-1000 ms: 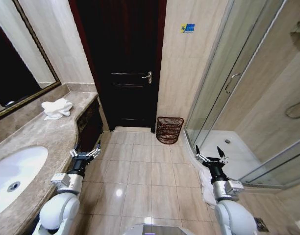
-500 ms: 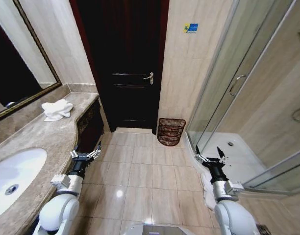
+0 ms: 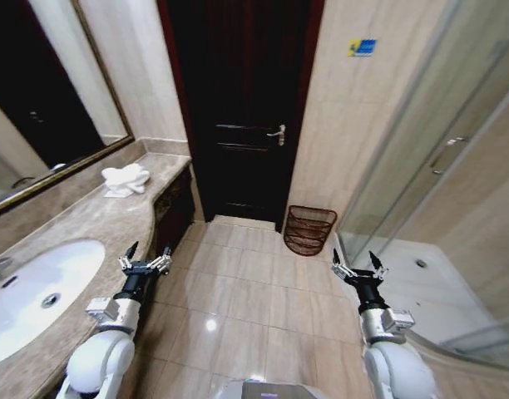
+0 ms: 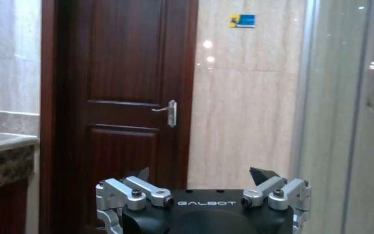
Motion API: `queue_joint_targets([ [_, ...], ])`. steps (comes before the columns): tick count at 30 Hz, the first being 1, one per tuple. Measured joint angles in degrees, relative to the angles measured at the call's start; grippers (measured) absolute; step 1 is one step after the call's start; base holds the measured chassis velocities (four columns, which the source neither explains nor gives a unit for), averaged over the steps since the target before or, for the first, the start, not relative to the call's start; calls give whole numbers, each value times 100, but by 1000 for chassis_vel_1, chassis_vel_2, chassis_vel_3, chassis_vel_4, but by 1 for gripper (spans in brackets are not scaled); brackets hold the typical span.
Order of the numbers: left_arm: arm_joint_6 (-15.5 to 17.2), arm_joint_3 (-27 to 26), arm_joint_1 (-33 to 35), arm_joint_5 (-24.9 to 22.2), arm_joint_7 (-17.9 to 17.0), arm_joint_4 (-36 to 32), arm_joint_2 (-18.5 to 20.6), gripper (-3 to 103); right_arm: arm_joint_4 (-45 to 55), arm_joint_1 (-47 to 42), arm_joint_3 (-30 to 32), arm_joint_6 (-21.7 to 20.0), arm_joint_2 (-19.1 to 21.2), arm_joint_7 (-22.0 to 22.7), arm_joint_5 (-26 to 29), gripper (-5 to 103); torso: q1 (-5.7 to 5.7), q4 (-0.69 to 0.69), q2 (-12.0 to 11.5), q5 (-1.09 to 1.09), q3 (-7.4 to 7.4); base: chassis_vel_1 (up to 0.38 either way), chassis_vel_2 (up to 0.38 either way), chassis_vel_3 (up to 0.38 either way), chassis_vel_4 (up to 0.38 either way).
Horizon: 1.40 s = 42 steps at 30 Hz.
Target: Discard the used towel into the hamper.
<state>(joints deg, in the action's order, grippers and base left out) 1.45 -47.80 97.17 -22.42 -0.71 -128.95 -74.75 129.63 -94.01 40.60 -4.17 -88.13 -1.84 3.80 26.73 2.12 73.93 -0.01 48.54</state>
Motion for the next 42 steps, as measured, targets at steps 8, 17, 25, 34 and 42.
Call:
queue_joint_targets([
  [8, -67, 12, -11, 23, -18, 12, 4, 100, -38, -4, -4, 44, -6, 3, -1, 100, -2, -4, 0, 1, 0, -89, 107, 94, -96],
  [17, -13, 15, -9, 7, -18, 3, -3, 100, -49, -11, -9, 58, -10, 6, -3, 100, 2, -3, -1, -1, 1, -181, 185, 182, -164],
  [25, 43, 18, -8, 8, -17, -5, -20, 100, -62, -36, 2, 58, -7, 30, -32, 100, 0, -3, 0, 2, 0, -117, 149, 138, -123],
  [34, 43, 25, 0, 17, -11, -3, -38, 100, -72, -57, 10, 68, -1, 36, -34, 100, -1, -3, 0, 0, 0, -47, 140, 152, -41],
  [42, 34, 40, -2, 27, -7, 9, -38, 100, -72, -84, 15, 103, -12, 36, -34, 100, -1, -2, 0, 1, 0, -25, 207, 204, -28],
])
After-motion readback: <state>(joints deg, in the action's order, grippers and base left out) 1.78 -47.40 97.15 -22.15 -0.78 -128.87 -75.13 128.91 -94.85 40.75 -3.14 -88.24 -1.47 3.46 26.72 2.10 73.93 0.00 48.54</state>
